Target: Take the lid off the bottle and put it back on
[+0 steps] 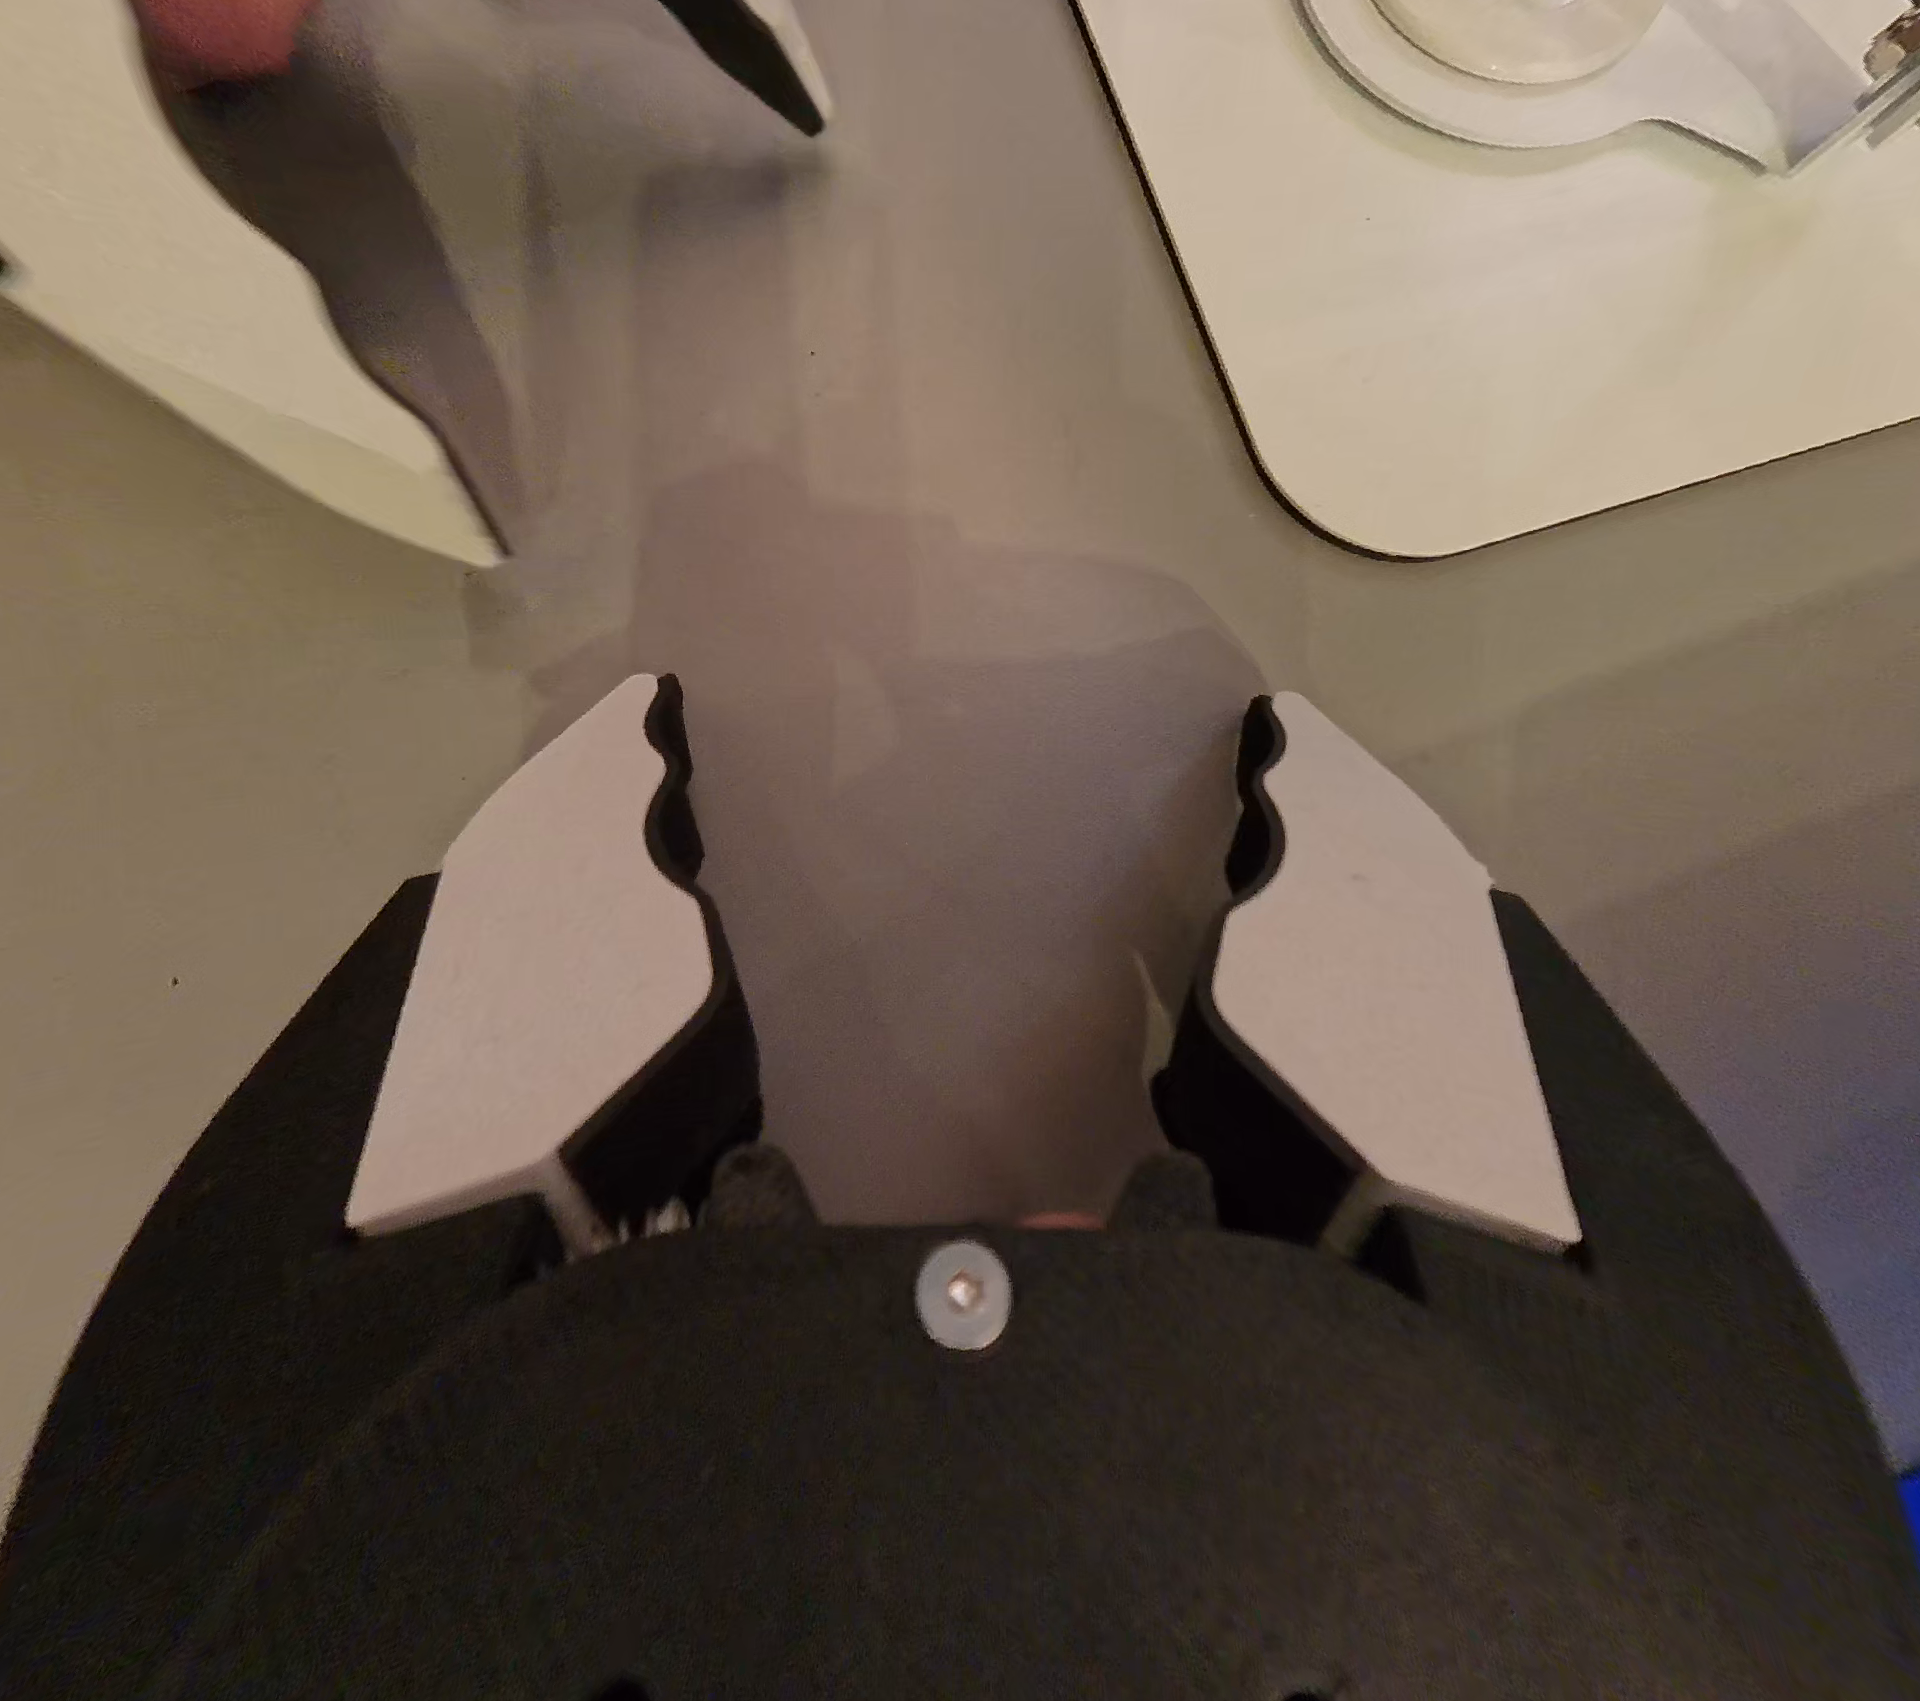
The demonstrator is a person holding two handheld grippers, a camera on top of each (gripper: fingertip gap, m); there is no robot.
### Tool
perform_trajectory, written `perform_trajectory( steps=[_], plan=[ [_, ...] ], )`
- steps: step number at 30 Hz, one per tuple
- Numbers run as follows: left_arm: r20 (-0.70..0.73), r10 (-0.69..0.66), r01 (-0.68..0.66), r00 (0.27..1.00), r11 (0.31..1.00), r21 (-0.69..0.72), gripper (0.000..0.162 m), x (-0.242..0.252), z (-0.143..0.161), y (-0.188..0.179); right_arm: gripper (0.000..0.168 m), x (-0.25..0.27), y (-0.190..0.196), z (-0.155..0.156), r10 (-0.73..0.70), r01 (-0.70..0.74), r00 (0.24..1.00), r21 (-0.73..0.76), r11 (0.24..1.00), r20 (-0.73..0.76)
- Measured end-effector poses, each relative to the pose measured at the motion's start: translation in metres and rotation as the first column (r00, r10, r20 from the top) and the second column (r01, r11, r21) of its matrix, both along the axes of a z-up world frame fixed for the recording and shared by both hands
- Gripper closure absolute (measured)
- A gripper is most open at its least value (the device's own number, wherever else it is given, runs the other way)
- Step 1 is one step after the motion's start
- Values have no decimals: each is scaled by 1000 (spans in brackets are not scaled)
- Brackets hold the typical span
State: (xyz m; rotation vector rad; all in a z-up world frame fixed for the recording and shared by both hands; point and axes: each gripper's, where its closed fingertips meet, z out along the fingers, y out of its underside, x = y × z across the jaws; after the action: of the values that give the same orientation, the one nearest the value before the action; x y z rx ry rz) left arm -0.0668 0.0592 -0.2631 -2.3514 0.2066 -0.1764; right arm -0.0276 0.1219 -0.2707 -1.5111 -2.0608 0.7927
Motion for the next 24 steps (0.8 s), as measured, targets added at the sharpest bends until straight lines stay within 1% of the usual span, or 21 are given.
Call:
perform_trajectory(
  steps=[2,3,4,6,7,10,12,14,15,18,19,20,22,24],
  plan=[
    [50,-6,2,999,997,74,63,9,17,-9,68,0,0,0,1,-1,1000,1,1000,-1],
    [35,-1,-3,999,996,91,63,9,24,-17,68,0,0,0,1,-1,1000,1,1000,-1],
    [-10,10,-9,1000,994,108,63,5,33,-26,68,0,0,0,1,-1,1000,0,1000,0],
    [-75,28,-16,997,987,158,68,-2,59,-44,68,0,0,0,1,-1,1000,-1,1000,0],
    [-88,57,-41,995,983,179,70,-10,74,-53,68,0,0,0,1,-1,1000,-1,1000,0],
    [-107,248,-220,963,950,222,67,-60,115,-76,68,0,0,0,1,-1,1000,-5,1000,3],
    [-86,372,-348,924,913,210,58,-100,129,-88,68,0,0,0,1,-1,1000,-5,1000,3],
    [-80,461,-449,884,883,138,46,-140,128,-96,68,0,0,0,1,-1,1000,-6,1000,4],
    [-91,506,-497,858,861,106,47,-161,124,-98,68,-1,0,0,1,-1,1000,-5,1000,3],
    [-99,611,-618,785,782,-77,42,-214,96,-109,68,-1,0,0,2,-2,1000,-5,1000,2],
    [-83,640,-646,764,757,-98,44,-228,90,-108,68,-1,0,0,2,-2,1000,-5,1000,2],
    [-45,665,-664,746,736,-129,47,-239,83,-107,68,-1,0,0,2,-2,1000,-5,1000,3],
    [12,690,-669,724,706,-230,47,-253,66,-105,69,-1,0,0,2,-2,1000,-6,1000,3],
    [19,708,-671,706,676,-304,48,-266,52,-105,69,-1,0,-1,2,-2,1000,-6,1000,4]
  ],
)
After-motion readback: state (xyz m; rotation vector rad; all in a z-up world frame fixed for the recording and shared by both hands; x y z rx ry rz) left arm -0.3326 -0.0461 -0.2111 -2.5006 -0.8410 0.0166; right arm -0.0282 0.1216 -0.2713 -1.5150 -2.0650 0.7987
